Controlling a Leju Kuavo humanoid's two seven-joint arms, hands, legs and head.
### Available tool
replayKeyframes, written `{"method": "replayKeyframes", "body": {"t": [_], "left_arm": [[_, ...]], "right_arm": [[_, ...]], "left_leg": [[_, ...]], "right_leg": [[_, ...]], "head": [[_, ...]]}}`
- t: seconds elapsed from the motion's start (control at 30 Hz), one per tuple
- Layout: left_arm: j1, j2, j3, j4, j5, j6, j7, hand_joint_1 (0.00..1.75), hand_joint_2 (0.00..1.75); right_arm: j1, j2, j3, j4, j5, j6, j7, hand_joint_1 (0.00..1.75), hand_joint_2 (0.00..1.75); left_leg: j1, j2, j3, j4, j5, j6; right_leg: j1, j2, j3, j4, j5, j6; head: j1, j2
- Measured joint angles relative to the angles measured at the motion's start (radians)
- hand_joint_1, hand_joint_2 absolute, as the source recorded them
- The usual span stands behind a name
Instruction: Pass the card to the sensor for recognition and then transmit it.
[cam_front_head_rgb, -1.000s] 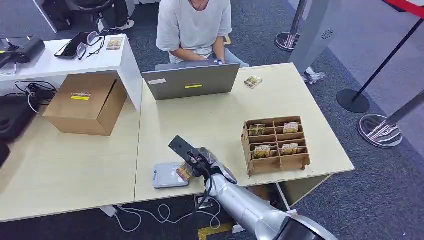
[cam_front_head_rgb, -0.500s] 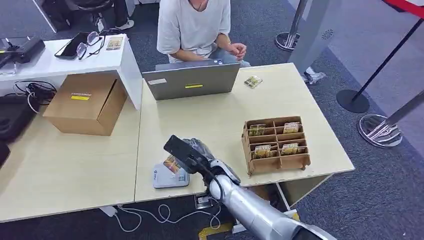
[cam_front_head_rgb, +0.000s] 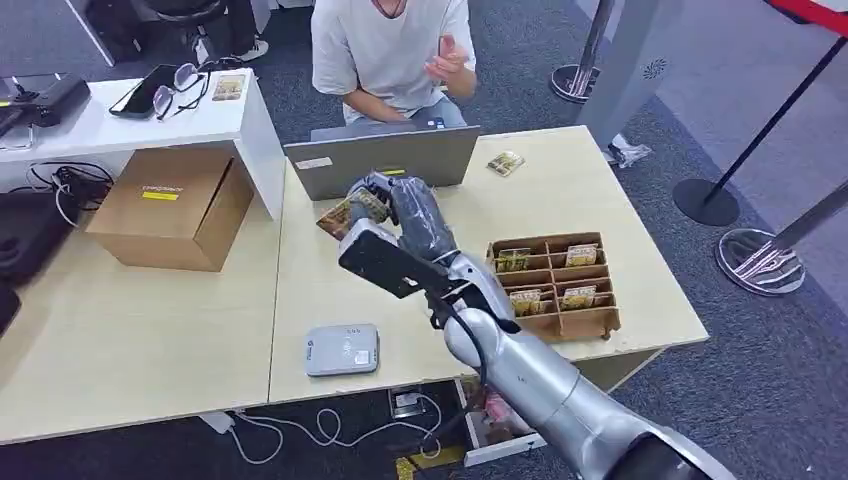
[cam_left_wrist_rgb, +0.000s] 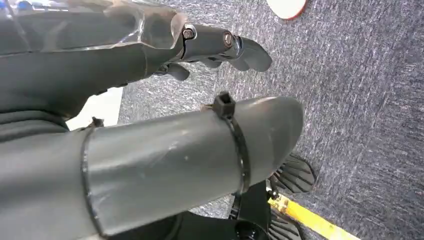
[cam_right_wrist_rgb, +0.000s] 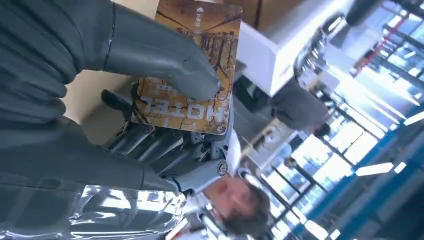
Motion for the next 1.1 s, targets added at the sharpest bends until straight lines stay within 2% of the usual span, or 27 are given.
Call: {"method": "replayKeyframes", "body": {"t": [0.17,0.33,0.53,0.77,0.93,1.1], "left_arm": [[0.008,0.003,0.0,0.0,-0.023,0.005,-0.01,0.0,0.0],[0.014,0.005,0.0,0.0,-0.05,0.006,-0.034,0.0,0.0],[0.014,0.005,0.0,0.0,-0.063,0.019,-0.04,0.0,0.0],[0.015,0.003,0.0,0.0,-0.037,0.025,-0.045,0.0,0.0],[0.015,0.003,0.0,0.0,-0.028,0.027,-0.043,0.0,0.0],[0.013,0.002,0.0,0.0,-0.024,0.033,-0.037,0.0,0.0]], "right_arm": [[-0.126,-0.001,-0.001,0.047,0.134,-0.074,-0.012,1.75,1.75],[-0.248,-0.001,0.011,0.149,0.276,-0.16,0.013,1.75,1.75],[-0.358,0.012,0.036,0.289,0.364,-0.173,0.04,1.75,1.75],[-0.424,0.052,0.097,0.444,0.525,-0.198,0.12,1.75,1.75],[-0.46,0.061,0.13,0.525,0.674,-0.264,0.213,1.75,1.75],[-0.483,0.061,0.154,0.575,0.78,-0.269,0.268,1.75,1.75]], "left_leg": [[0.0,0.0,0.0,0.0,0.001,0.0],[0.0,0.0,0.0,0.0,0.001,0.0],[0.0,-0.001,0.0,0.0,0.001,0.0],[0.0,-0.001,0.0,0.0,0.001,0.0],[0.0,-0.001,0.0,0.0,0.001,0.0],[0.0,-0.001,0.0,0.0,0.001,0.0]], "right_leg": [[0.0,0.0,0.0,0.0,0.0,0.0],[0.0,0.0,0.0,0.0,0.0,0.0],[0.0,-0.001,0.0,0.0,0.0,0.0],[0.0,-0.001,0.0,0.0,0.0,0.0],[0.0,-0.001,0.0,0.0,0.0,0.0],[0.0,-0.001,0.0,0.0,0.0,0.0]], "head": [[0.0,0.0],[0.0,0.0],[0.0,0.0],[0.0,0.0],[0.0,0.0],[0.0,0.0]]}}
